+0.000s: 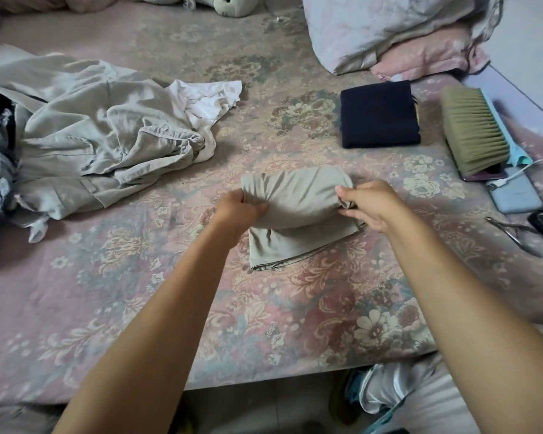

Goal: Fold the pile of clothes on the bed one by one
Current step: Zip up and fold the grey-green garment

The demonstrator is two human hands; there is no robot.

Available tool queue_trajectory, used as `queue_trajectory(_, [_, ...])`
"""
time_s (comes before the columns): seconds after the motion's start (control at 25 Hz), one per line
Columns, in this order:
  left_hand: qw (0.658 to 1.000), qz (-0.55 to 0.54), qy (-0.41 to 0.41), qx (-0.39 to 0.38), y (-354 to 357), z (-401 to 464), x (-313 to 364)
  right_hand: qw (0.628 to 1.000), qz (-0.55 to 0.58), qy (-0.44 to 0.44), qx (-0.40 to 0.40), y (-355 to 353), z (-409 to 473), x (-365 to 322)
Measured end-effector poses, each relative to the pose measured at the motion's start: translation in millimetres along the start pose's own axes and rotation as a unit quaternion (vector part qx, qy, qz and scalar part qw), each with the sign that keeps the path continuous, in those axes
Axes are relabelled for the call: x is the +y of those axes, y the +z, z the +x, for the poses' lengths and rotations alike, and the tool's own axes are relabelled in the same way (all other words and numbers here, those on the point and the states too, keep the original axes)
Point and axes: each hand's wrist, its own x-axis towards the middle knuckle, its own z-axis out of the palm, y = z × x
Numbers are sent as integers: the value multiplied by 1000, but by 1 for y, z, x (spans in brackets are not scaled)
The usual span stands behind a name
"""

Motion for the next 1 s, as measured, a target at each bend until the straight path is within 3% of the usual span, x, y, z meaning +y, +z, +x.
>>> queue_trajectory(0.08, [997, 62, 41, 24, 1, -15, -16, 999, -36, -1, -5, -10, -2, 15])
queue_trajectory(0.2, [988, 131, 67, 37, 10, -35, -48, 981, -194, -16, 17, -18, -6, 45])
queue_trajectory(0.32, [991, 90, 78, 64, 13, -30, -43, 981, -175, -75, 39, -17, -12, 42])
queue_trajectory(0.4, [996, 54, 51, 44, 17, -33, -41, 975, -197, -96, 41, -18, -16, 36])
queue_trajectory(0.52, [996, 83, -5, -33, 14, -41, -40, 953, -283, -96, 41, -17, -12, 37])
queue_trajectory(0.6, [993, -18, -82, -86, 7, -35, -28, 932, -340, -89, 83, -6, -10, 23])
queue_trajectory(0.68, [984, -81, -149, -54, 8, -22, -17, 917, -367, -58, 144, 12, -1, 7])
queue_trajectory(0.72, [987, -58, -149, -17, 13, -17, -13, 922, -351, -31, 159, 22, 5, 0])
queue_trajectory(0.84, [995, 18, -36, 89, 34, -25, -13, 943, -285, 7, 169, 44, 23, -3])
queue_trajectory(1.0, [987, 35, 96, 123, 38, -46, -50, 956, -241, -82, 143, 44, 29, 10])
